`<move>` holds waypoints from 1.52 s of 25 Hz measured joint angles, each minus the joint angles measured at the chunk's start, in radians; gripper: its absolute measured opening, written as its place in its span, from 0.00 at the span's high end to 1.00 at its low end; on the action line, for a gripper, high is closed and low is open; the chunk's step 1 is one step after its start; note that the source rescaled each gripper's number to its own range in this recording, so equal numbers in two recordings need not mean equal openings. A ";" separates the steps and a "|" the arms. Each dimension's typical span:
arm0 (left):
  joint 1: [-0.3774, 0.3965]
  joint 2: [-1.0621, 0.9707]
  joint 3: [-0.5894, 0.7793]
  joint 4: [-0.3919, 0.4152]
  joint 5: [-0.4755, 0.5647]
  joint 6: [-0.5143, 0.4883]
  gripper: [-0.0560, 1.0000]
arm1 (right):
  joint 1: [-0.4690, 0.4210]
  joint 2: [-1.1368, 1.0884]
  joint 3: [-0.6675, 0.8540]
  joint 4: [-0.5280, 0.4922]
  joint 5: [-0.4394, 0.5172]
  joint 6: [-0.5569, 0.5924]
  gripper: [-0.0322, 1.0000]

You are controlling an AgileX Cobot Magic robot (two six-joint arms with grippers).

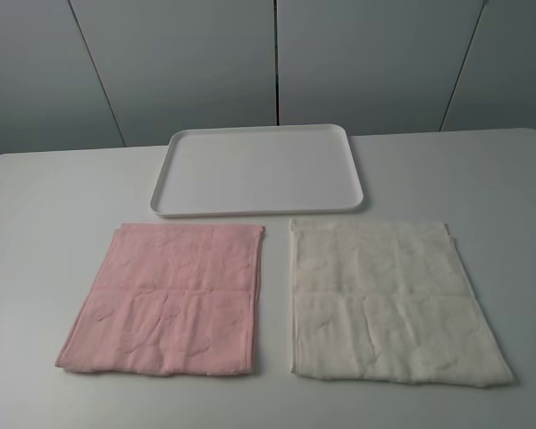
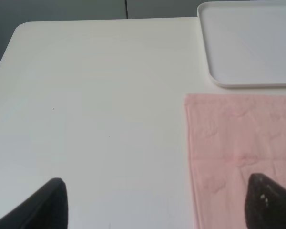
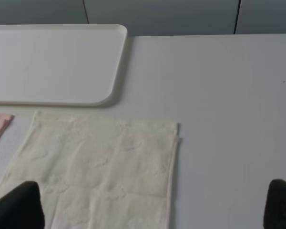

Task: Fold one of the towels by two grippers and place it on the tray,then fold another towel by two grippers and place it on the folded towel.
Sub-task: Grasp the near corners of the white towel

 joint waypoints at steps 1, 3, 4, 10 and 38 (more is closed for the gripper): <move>0.000 0.000 0.000 0.000 0.000 0.000 0.04 | 0.000 0.000 0.000 0.004 0.000 0.001 0.00; 0.000 0.000 0.000 0.001 0.000 0.000 0.04 | 0.000 0.000 0.000 0.013 0.000 0.001 0.00; 0.000 0.000 0.000 0.001 0.000 0.000 0.04 | 0.000 0.000 0.000 0.021 0.000 0.006 0.00; 0.000 0.008 0.000 0.003 0.000 0.000 0.04 | 0.000 0.000 0.000 0.027 -0.014 0.023 0.00; -0.450 1.354 -0.520 -0.372 -0.442 0.751 0.04 | 0.000 0.904 -0.121 0.055 -0.382 -0.519 0.00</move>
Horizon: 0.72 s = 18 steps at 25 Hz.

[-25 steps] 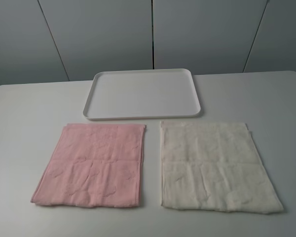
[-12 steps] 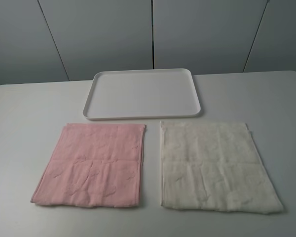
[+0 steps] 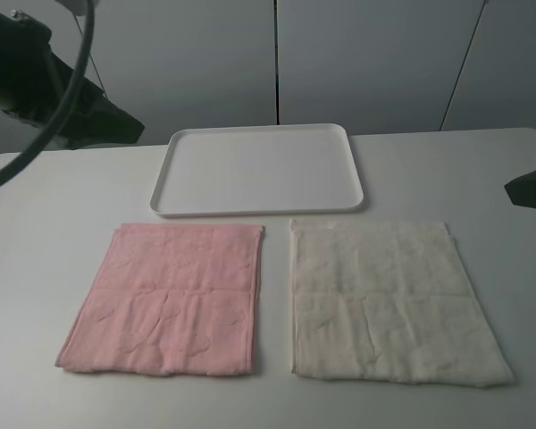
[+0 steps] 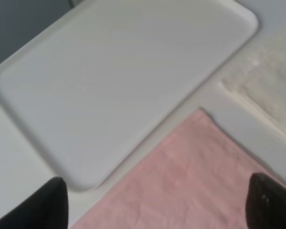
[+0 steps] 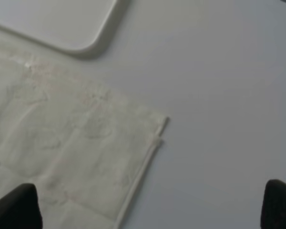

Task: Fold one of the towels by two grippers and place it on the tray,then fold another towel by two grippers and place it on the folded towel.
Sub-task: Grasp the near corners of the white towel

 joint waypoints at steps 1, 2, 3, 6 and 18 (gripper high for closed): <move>-0.045 0.052 -0.044 0.028 0.024 0.000 0.04 | 0.000 0.008 0.000 0.000 0.000 -0.029 0.00; -0.087 0.114 -0.097 0.052 0.057 0.002 0.04 | 0.000 0.016 0.000 0.000 0.000 -0.055 0.00; -0.121 0.173 -0.147 0.080 0.090 0.002 0.04 | 0.000 0.020 0.000 0.000 0.000 -0.088 0.00; -0.224 0.317 -0.263 0.145 0.168 0.004 0.04 | 0.000 0.025 0.000 0.000 0.000 -0.170 0.00; -0.614 0.646 -0.381 0.227 0.276 0.046 0.04 | 0.000 0.028 0.000 0.000 0.028 -0.250 0.00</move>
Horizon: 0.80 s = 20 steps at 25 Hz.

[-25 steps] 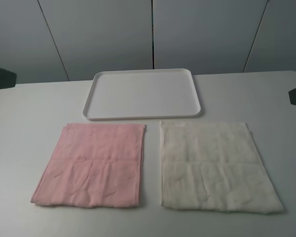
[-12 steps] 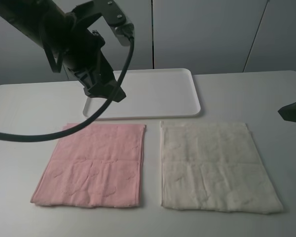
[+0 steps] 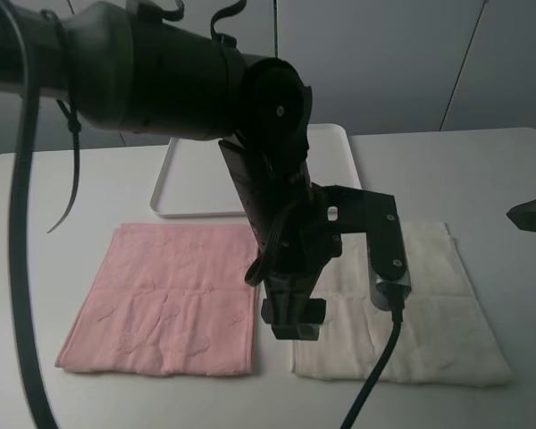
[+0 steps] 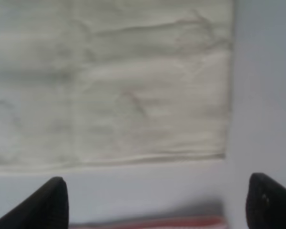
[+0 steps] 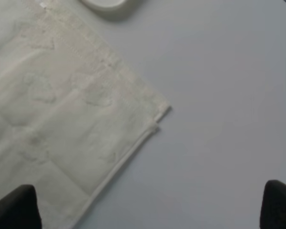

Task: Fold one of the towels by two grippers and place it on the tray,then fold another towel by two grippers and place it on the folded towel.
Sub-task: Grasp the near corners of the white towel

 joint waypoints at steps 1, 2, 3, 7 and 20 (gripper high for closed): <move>-0.025 0.013 0.000 0.015 0.000 -0.005 0.04 | 0.000 0.000 0.000 0.000 0.000 0.000 0.00; -0.046 0.029 0.000 0.026 0.005 -0.012 0.04 | 0.000 0.000 0.000 0.000 0.000 0.000 0.00; -0.058 0.044 0.000 0.040 0.010 -0.020 0.04 | 0.000 0.000 0.000 0.000 0.002 0.000 0.00; -0.078 0.088 0.000 0.058 0.038 -0.043 0.04 | 0.000 0.001 0.000 0.000 0.002 0.000 0.00; -0.097 0.140 0.000 0.066 0.028 -0.075 0.04 | 0.133 0.216 0.000 -0.012 0.022 -0.002 0.00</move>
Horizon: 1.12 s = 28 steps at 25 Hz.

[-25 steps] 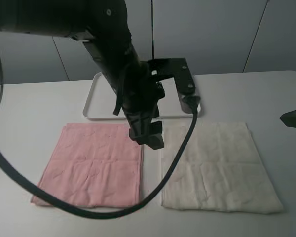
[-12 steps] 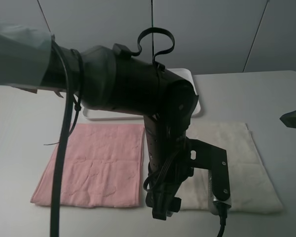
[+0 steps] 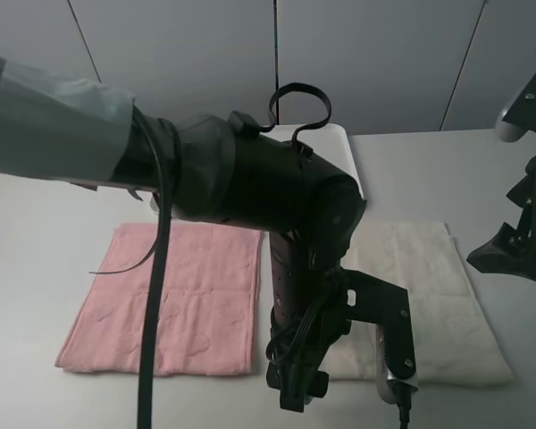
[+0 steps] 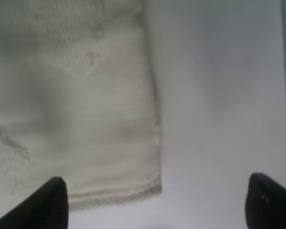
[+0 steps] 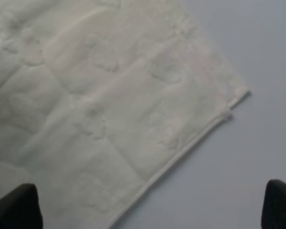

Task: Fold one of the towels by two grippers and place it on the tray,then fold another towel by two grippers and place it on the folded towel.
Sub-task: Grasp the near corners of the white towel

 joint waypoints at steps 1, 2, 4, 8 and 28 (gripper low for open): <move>-0.003 0.007 -0.002 0.000 -0.002 0.000 0.04 | 0.009 0.010 0.000 -0.005 0.000 -0.002 0.00; -0.004 0.016 -0.002 0.006 -0.002 0.000 0.04 | 0.018 0.018 0.000 -0.009 0.000 -0.002 0.00; -0.006 0.041 -0.002 0.010 -0.002 0.000 0.04 | 0.024 0.027 0.000 -0.014 0.000 -0.002 0.00; -0.007 0.060 -0.008 0.012 -0.004 -0.035 0.02 | 0.026 0.036 0.000 -0.014 0.000 -0.002 0.00; -0.008 0.063 -0.012 0.016 -0.005 -0.043 0.02 | 0.026 0.044 0.227 0.010 -0.010 -0.354 0.00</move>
